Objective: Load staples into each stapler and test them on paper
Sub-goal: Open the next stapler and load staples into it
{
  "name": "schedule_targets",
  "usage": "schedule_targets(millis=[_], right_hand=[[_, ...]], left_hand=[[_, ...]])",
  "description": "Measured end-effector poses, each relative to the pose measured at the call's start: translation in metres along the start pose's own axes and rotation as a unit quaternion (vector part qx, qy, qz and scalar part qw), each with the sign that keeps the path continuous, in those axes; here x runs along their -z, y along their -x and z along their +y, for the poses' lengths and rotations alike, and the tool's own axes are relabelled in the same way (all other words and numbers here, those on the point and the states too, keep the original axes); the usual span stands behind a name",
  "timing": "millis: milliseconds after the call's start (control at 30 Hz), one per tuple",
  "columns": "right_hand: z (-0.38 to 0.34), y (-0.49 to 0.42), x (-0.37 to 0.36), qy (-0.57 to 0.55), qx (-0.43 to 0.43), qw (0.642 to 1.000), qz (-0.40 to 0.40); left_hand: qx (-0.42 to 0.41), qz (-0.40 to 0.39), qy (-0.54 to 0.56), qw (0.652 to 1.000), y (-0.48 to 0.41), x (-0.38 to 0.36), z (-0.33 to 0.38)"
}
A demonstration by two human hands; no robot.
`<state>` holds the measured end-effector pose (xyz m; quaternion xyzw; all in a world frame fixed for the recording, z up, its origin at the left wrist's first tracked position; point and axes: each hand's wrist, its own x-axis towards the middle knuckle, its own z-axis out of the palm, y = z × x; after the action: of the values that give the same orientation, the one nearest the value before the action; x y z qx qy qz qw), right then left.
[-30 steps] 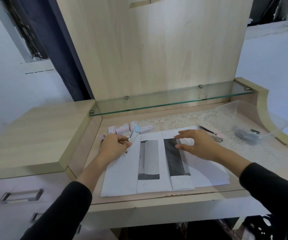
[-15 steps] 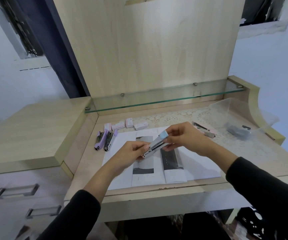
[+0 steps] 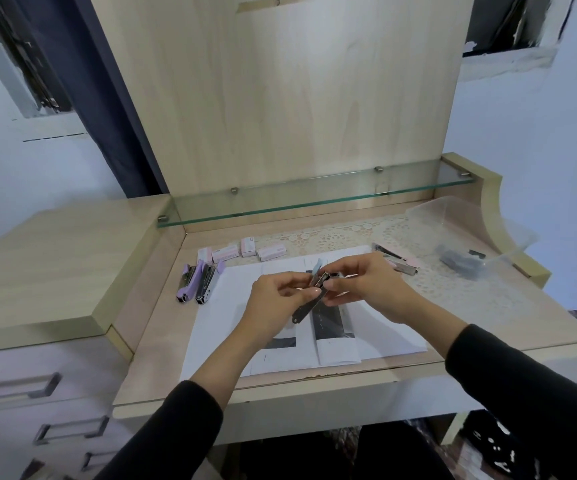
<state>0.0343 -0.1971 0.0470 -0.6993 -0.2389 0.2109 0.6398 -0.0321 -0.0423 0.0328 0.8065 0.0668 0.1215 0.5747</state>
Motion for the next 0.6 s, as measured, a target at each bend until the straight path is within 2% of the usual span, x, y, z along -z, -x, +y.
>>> schedule_targets(millis=[200, 367, 600], right_hand=[[0.005, -0.001, -0.002, -0.026, -0.011, 0.999, 0.039], [0.006, -0.003, 0.002, -0.01, -0.01, 1.0, 0.027], [0.014, -0.003, 0.008, -0.024, -0.012, 0.999, 0.023]], left_hand=[[-0.006, 0.004, -0.039, 0.999, -0.005, -0.008, -0.002], [-0.006, -0.005, -0.043, 0.999, -0.008, -0.01, -0.004], [0.017, -0.014, 0.018, 1.0, -0.014, -0.004, -0.01]])
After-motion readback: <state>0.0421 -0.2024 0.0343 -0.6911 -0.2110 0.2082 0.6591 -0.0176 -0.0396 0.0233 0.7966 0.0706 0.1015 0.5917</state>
